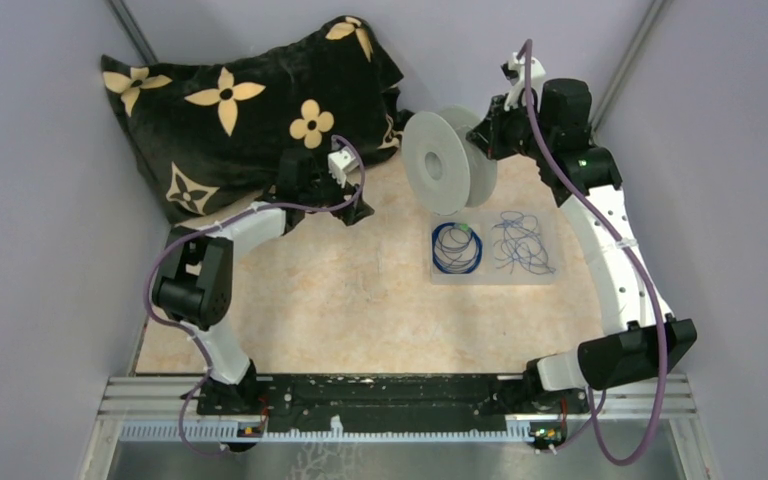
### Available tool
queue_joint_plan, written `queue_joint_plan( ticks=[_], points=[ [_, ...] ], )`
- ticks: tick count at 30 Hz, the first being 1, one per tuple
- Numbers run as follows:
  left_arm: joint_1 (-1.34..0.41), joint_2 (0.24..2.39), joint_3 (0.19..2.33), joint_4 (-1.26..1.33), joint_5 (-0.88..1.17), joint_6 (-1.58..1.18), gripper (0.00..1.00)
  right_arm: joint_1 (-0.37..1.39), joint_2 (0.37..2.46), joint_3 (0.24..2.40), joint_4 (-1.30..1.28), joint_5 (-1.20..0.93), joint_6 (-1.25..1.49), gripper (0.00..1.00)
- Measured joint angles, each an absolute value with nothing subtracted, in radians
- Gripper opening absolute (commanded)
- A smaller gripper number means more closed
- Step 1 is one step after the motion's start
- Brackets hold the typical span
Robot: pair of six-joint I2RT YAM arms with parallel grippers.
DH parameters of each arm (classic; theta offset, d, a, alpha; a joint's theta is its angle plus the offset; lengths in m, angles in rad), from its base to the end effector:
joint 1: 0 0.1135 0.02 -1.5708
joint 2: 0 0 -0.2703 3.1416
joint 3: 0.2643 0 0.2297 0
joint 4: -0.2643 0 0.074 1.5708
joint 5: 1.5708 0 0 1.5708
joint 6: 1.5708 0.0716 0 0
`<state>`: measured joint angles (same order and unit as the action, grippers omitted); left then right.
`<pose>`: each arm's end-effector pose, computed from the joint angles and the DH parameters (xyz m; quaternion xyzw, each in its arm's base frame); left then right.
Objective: Wrap the cables
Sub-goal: Wrap the cable around the cable reel.
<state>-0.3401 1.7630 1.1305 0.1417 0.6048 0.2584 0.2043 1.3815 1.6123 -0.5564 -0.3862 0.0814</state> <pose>0.3665 -0.1729 0.2335 0.3877 0.7373 -0.2753 0.4800 0.2924 0.0881 0.4432 -0.1607 0.7889 0.2358 0.5443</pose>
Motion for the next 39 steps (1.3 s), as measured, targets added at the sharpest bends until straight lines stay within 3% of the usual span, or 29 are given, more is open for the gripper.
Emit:
queue_joint_plan(
  ticks=[18,39],
  points=[
    [-0.348,1.975,1.158,0.352,0.782,-0.028,0.8,0.194,1.34,1.752,-0.633,-0.429,0.13,0.0],
    [-0.421,1.976,1.045,0.459,0.929,-0.174,0.76,0.193,1.34,1.869,-0.685,-0.438,0.133,0.0]
  ],
)
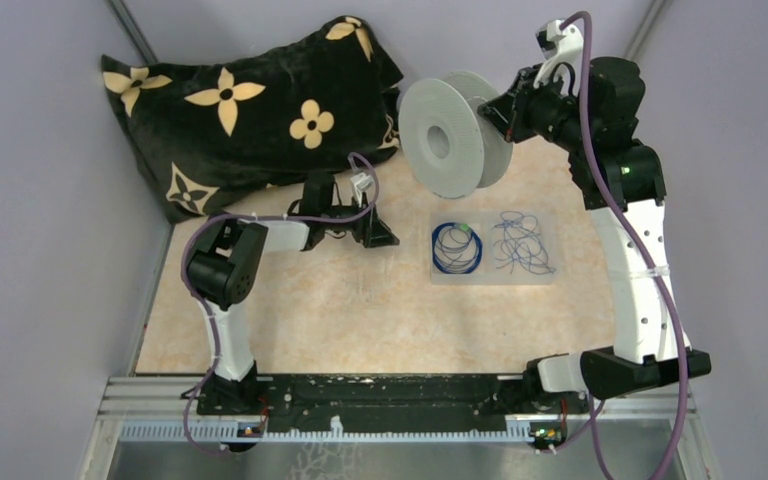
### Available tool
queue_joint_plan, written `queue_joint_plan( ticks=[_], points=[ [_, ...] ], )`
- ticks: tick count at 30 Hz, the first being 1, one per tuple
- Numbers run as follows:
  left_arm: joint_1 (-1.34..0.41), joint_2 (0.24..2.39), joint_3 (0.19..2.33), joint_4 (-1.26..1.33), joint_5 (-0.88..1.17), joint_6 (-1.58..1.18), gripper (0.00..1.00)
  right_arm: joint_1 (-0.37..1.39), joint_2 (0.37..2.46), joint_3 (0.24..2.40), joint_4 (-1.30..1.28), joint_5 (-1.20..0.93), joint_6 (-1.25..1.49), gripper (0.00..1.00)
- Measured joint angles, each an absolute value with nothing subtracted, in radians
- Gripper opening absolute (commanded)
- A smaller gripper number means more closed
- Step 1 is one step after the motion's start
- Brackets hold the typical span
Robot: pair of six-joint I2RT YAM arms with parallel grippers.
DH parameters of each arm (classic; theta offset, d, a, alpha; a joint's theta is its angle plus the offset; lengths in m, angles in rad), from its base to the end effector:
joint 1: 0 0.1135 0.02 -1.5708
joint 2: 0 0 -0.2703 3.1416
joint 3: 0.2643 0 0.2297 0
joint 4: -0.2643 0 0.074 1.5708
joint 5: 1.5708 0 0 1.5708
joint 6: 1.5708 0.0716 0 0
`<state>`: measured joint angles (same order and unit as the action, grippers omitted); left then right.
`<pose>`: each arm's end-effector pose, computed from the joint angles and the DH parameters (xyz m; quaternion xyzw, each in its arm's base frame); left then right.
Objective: Wrap the cables
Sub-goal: Wrap the cable around the cable reel.
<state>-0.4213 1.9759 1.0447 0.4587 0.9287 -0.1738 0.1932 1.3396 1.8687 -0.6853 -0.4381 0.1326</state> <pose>0.3517 -0.2204 0.1666 0.3261 0.7280 -0.5020 0.3342 0.2457 0.0790 0.5187 -0.1636 0.7373 0.2659 0.5991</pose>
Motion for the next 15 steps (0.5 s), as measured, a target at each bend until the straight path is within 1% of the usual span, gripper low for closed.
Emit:
queue_joint_plan(
  ticks=[15],
  points=[
    [-0.488,1.99,1.045,0.473,0.943,-0.212,0.62,0.193,1.34,1.869,-0.689,-0.433,0.133,0.0]
  ],
)
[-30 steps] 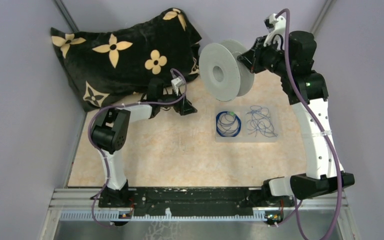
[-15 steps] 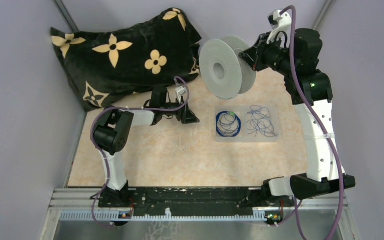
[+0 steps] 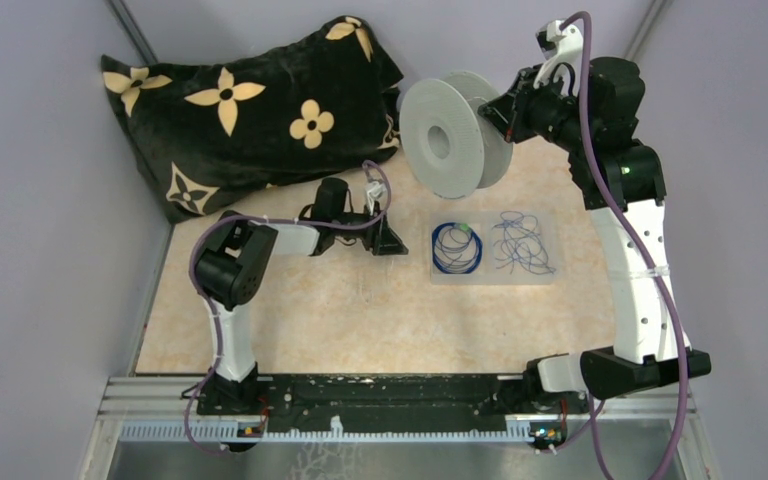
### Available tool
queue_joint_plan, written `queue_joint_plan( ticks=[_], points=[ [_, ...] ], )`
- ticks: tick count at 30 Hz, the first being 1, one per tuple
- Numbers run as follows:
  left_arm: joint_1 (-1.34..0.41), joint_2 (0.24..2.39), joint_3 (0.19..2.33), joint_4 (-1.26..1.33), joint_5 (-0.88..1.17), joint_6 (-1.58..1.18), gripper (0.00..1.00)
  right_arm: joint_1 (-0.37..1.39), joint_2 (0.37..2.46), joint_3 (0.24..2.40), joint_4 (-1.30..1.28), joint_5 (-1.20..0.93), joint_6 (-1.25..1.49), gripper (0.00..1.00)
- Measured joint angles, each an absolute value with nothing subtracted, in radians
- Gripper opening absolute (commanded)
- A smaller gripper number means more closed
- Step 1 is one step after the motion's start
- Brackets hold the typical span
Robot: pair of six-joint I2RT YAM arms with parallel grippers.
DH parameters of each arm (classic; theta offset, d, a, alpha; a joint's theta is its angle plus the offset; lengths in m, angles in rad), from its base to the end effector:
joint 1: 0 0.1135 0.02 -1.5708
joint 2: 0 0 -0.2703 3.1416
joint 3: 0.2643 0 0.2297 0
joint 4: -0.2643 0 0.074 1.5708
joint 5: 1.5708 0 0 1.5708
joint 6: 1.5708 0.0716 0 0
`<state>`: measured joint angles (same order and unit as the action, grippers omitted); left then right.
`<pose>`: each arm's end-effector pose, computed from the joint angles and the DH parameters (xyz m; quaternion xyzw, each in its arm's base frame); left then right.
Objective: Wrap the cables
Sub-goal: Wrap the cable around the cable reel.
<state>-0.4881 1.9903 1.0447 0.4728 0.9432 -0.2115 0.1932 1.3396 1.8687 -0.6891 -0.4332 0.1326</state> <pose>0.3366 -0.2443 0.1629 0.3396 0.7200 -0.5234 0.3039 0.2459 0.0787 0.5182 -0.1618 0.7390 0.2641 0.5983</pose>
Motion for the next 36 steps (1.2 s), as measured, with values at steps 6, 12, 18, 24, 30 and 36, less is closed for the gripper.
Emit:
queue_joint_plan(
  ticks=[6,12,18,24,30,36],
  points=[
    [-0.495,2.023,1.045,0.47,0.943,-0.204,0.44,0.193,1.34,1.869,-0.689,-0.429,0.133,0.0],
    [-0.505,2.025,1.047,0.463,0.955,-0.181,0.05,0.193,1.34,1.869,-0.688,-0.417,0.133,0.0],
    [-0.504,2.025,1.097,0.344,0.989,-0.087,0.0,0.193,1.348,1.869,-0.687,-0.389,0.133,0.0],
    [-0.505,2.0,1.168,0.081,0.997,0.139,0.0,0.193,1.386,1.874,-0.674,-0.269,0.127,0.0],
    [-0.516,1.942,1.243,-0.244,0.977,0.43,0.0,0.186,1.43,1.873,-0.63,-0.118,0.115,0.0],
    [-0.61,1.868,1.278,-0.518,0.826,0.677,0.0,0.184,1.489,1.858,-0.548,0.009,0.083,0.0]
  ],
)
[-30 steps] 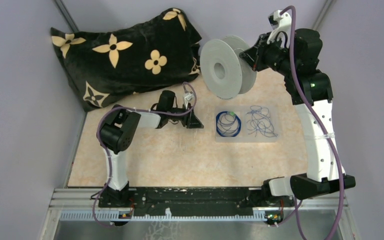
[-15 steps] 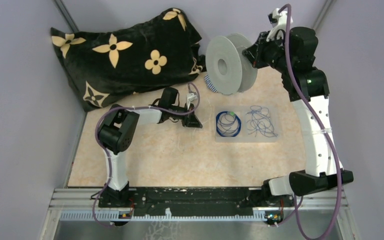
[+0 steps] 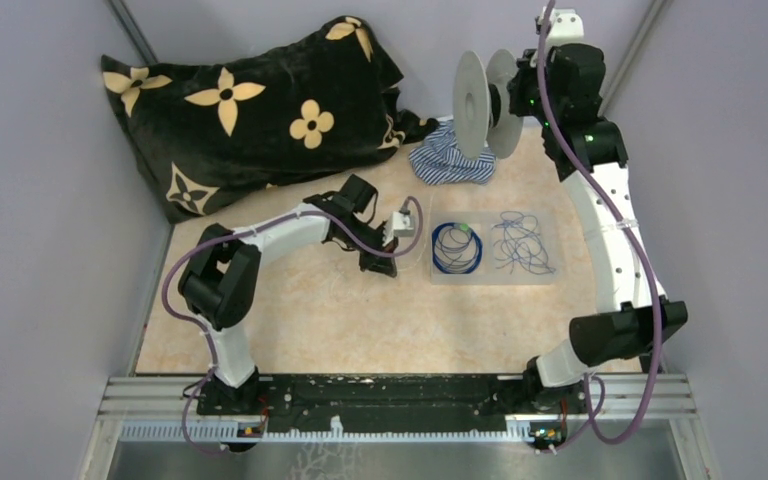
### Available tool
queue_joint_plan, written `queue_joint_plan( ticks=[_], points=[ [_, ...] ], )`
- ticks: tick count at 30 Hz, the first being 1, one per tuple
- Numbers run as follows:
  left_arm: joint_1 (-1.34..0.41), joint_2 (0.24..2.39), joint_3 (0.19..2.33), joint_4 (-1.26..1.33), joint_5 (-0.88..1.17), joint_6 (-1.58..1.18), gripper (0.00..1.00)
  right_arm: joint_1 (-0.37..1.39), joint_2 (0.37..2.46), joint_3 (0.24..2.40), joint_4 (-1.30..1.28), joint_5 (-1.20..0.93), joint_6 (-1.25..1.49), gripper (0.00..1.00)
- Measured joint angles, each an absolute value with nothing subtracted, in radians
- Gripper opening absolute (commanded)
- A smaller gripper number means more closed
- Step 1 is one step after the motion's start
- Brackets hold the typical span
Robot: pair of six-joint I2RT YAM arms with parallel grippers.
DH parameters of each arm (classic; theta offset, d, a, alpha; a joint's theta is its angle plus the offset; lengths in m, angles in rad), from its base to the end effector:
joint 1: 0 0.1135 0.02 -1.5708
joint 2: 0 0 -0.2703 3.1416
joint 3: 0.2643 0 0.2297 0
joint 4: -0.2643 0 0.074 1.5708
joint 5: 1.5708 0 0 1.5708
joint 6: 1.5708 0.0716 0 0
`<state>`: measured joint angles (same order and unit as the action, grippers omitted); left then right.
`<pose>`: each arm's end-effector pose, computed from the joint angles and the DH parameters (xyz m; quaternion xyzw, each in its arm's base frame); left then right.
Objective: Wrap the cables
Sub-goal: Wrap the cable around the cable reel.
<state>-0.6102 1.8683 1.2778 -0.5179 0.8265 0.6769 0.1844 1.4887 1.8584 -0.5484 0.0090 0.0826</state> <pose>0.2743 -0.2560 0.1887 0.6085 0.6579 -0.3837 0.2228 0.3208 0.0592 0.4931 -0.0362 0.7665 0.0819 0.6359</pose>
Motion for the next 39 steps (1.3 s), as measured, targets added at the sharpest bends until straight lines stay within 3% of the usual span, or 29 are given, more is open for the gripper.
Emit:
queue_joint_plan(
  ticks=[14,39],
  points=[
    [-0.763,1.728,1.516,-0.764,0.629,0.843,0.0,0.184,1.616,1.727,-0.369,0.244,-0.054,0.0],
    [-0.792,1.682,1.641,-0.622,0.796,0.643,0.0,0.184,1.63,1.508,-0.19,0.292,-0.109,0.0]
  ],
)
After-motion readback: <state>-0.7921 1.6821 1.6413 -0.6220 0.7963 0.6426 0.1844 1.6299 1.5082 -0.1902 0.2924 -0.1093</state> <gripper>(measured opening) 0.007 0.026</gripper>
